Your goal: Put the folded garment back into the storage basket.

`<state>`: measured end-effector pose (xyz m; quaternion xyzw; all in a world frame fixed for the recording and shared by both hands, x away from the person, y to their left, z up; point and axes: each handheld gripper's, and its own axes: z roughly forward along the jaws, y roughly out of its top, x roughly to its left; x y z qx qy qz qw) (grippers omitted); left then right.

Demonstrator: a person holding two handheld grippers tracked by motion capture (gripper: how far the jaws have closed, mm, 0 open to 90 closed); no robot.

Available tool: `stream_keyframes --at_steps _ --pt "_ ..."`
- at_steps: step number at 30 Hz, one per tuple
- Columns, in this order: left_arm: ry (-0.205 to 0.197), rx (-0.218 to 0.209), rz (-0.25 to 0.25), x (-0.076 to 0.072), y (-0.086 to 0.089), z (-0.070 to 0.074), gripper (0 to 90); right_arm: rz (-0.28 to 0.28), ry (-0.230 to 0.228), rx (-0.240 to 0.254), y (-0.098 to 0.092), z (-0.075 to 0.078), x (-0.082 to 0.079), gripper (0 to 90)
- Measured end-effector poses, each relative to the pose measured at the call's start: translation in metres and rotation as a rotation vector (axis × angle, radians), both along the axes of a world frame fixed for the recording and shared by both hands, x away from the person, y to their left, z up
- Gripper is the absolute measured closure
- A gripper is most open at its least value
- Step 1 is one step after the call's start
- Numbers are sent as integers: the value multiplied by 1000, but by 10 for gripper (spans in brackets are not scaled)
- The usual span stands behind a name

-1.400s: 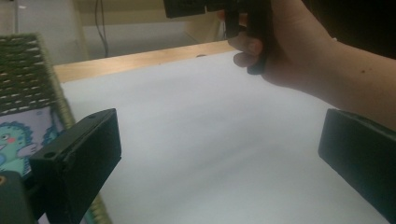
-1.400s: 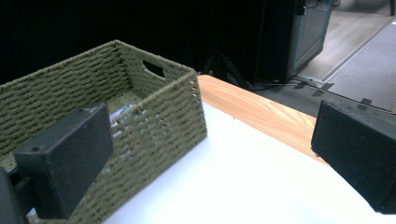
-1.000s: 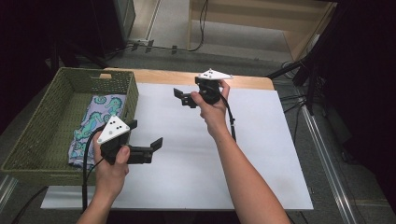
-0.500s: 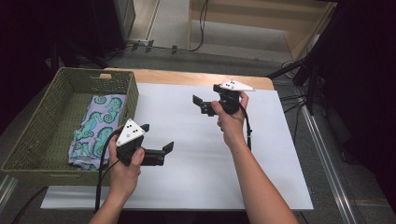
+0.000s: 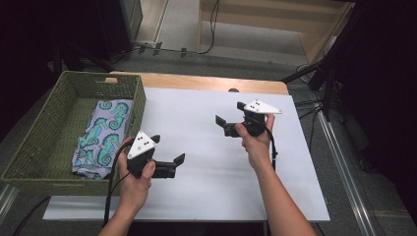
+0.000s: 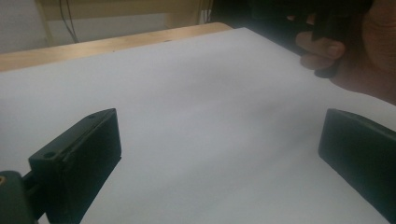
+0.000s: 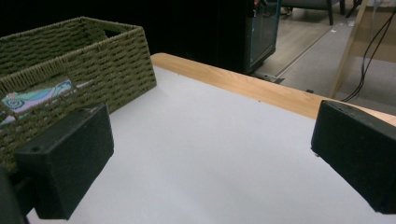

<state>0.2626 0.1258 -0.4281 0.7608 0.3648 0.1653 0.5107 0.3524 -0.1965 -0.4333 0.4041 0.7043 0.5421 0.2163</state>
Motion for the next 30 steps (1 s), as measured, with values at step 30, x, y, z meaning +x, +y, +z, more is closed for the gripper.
stream_keyframes --at_steps 30 --pt "-22 34 -37 -13 1 -49 0 -97 13 -4 -78 -54 -83 0"
